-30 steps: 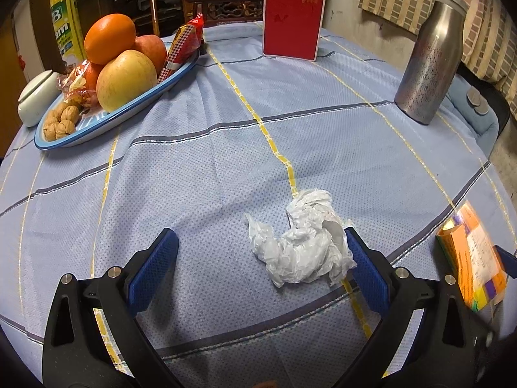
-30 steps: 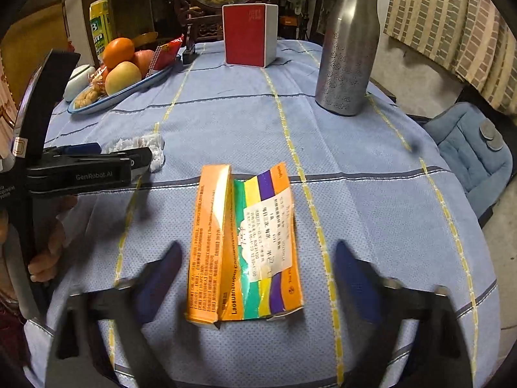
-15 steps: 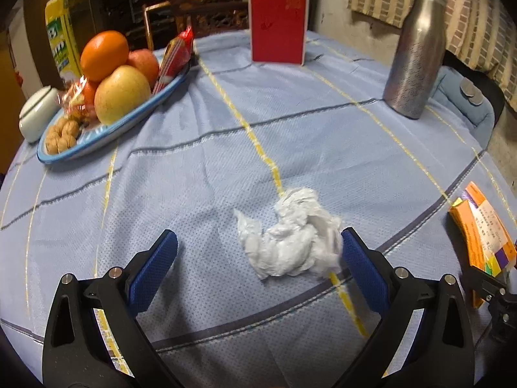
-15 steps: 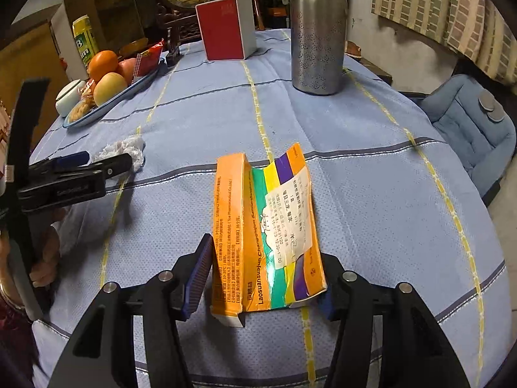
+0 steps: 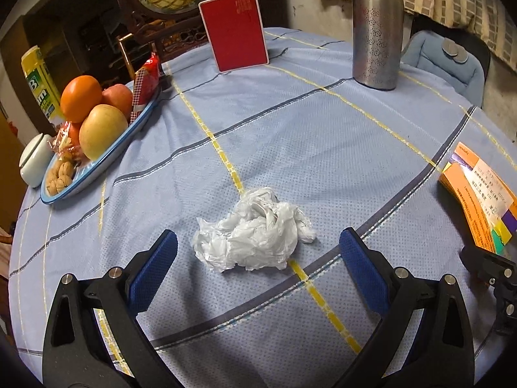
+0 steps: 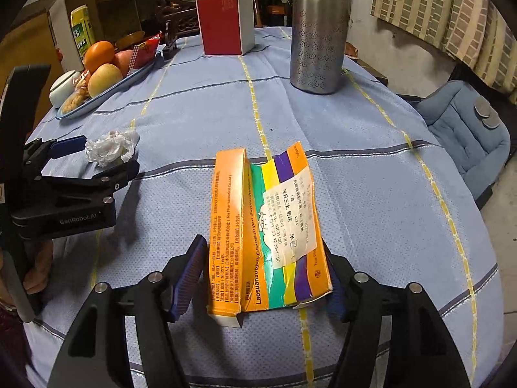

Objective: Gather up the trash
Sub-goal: 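Grasp the orange box with the right tool while the left tool grasps the white tissue, then carry the orange box and white tissue over to the red wastebasket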

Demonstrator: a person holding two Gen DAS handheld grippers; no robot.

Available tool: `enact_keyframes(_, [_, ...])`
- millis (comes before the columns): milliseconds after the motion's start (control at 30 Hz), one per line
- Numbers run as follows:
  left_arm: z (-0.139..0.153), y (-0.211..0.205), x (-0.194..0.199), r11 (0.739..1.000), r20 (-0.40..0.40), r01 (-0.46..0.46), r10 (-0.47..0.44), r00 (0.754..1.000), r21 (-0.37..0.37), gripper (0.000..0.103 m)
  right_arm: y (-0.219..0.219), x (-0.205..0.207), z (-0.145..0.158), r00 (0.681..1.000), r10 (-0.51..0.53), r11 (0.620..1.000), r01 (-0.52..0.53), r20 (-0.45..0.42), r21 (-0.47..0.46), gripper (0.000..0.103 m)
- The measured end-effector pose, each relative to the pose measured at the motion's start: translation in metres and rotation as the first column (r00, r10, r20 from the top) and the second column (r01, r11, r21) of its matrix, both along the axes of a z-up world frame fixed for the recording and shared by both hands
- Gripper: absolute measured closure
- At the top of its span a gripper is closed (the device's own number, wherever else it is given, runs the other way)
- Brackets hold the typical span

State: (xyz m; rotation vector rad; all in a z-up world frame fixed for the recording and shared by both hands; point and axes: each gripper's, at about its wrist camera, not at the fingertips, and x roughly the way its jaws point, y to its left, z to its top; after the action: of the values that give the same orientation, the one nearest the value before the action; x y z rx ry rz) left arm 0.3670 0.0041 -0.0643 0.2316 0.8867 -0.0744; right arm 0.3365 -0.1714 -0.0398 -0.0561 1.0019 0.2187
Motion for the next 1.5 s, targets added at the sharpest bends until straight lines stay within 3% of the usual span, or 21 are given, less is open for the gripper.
enact_keyframes(233, [0.0,-0.003,-0.002,1.0,-0.002,0.017,-0.017,1.0,-0.007,0.013,0.0,0.001,-0.001,1.0,-0.005,1.0,0.005,0.0,-0.007,0.037])
enact_keyframes(333, [0.0,-0.003,-0.001,0.999,-0.008,0.031,-0.032,0.999,-0.032,0.027,0.0,0.001,0.0,1.0,-0.006,1.0,0.006,-0.001,-0.006,0.037])
enact_keyframes(500, [0.003,0.002,-0.003,0.995,-0.003,0.037,-0.038,0.999,-0.088,0.065,-0.004,0.0,0.0,1.0,-0.016,1.0,0.016,0.0,0.011,0.037])
enact_keyframes(533, [0.004,0.002,-0.004,0.995,0.005,0.038,-0.037,0.999,-0.094,0.068,-0.005,0.0,0.0,1.0,-0.018,1.0,0.018,0.001,0.019,0.038])
enact_keyframes(567, [0.006,0.002,-0.006,0.994,0.023,0.038,-0.036,0.999,-0.098,0.07,-0.008,0.0,0.001,1.0,-0.026,0.999,0.026,0.004,0.033,0.045])
enact_keyframes(667, [0.016,0.001,-0.018,0.995,0.098,0.037,-0.028,0.995,-0.091,0.071,-0.015,-0.003,0.004,0.999,-0.034,0.995,0.032,0.023,0.091,0.051])
enact_keyframes(833, [0.038,-0.012,-0.055,0.998,0.206,0.058,-0.051,0.977,-0.028,0.072,-0.037,-0.035,0.027,0.988,-0.069,0.982,0.043,0.137,0.186,0.051])
enact_keyframes(1000, [0.068,-0.033,-0.104,0.993,0.303,0.109,-0.088,0.949,-0.051,0.072,-0.079,-0.087,0.052,0.973,-0.108,0.972,0.061,0.202,0.229,0.051])
enact_keyframes(1167, [0.083,-0.064,-0.14,0.98,0.343,0.179,-0.139,0.929,-0.086,0.072,-0.141,-0.152,0.065,0.953,-0.177,0.967,0.123,0.246,0.221,0.051])
enact_keyframes(1367, [0.09,-0.141,-0.182,0.928,0.345,0.352,-0.293,0.892,-0.121,0.072,-0.228,-0.24,0.056,0.928,-0.298,0.95,0.264,0.224,0.167,0.05])
enact_keyframes(1500, [0.084,-0.21,-0.213,0.858,0.321,0.497,-0.438,0.84,-0.131,0.072,-0.28,-0.282,0.023,0.915,-0.381,0.924,0.37,0.137,0.095,0.05])
